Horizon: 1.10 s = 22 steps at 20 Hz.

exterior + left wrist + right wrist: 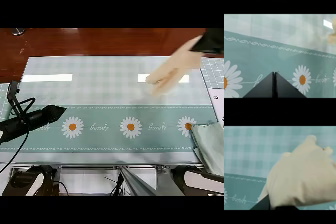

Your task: Fold the shirts.

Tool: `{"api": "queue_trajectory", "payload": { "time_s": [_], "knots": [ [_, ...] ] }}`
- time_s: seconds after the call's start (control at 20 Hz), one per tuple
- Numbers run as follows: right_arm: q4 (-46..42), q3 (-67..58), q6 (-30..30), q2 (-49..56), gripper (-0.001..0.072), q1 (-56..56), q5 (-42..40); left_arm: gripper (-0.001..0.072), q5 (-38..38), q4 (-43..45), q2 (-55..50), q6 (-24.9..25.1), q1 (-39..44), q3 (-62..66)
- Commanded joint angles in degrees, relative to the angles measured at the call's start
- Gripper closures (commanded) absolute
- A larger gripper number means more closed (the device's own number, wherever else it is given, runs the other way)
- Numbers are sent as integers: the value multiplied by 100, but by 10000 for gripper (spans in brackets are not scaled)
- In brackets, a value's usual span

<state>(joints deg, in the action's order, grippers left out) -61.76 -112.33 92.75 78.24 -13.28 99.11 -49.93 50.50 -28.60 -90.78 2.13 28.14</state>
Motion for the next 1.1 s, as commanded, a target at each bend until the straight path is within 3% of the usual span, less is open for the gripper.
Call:
{"api": "queue_trajectory", "payload": {
  "time_s": [0.0, 0.2, 0.4, 0.65, 0.7, 0.75, 0.9, 1.0, 1.05],
  "knots": [
    [-256, 153, 365, -610, 689, -1327, 730, 685, 2, -13, -2, 4, 4, -2],
    [-1665, 1523, 334, -1853, 689, -2575, 734, 685, 4, -13, -2, 4, 4, -2],
    [-2439, 3023, 39, -3034, 688, -3783, 728, 685, 140, -13, -2, 4, 4, -2],
    [-4544, 4288, 562, -4116, 670, -4273, 658, 685, 306, -13, -4, 4, 4, -2],
    [-4736, 4387, 699, -4138, 421, -4273, 638, 685, 319, -13, -17, 4, 4, -2],
    [-4776, 4400, 743, -4083, 69, -4273, 625, 685, 387, -13, -42, 7, 4, -2],
    [-4201, 4378, 669, -3724, 90, -4256, 398, 685, 918, -9, -190, 33, 0, 57],
    [-3156, 4264, 682, -3495, 138, -4256, 138, 685, 1213, -13, -474, 249, -4, 323],
    [-2398, 4131, 693, -3331, 327, -4256, -114, 685, 1217, -70, -713, 258, -2, 568]
  ]
}}
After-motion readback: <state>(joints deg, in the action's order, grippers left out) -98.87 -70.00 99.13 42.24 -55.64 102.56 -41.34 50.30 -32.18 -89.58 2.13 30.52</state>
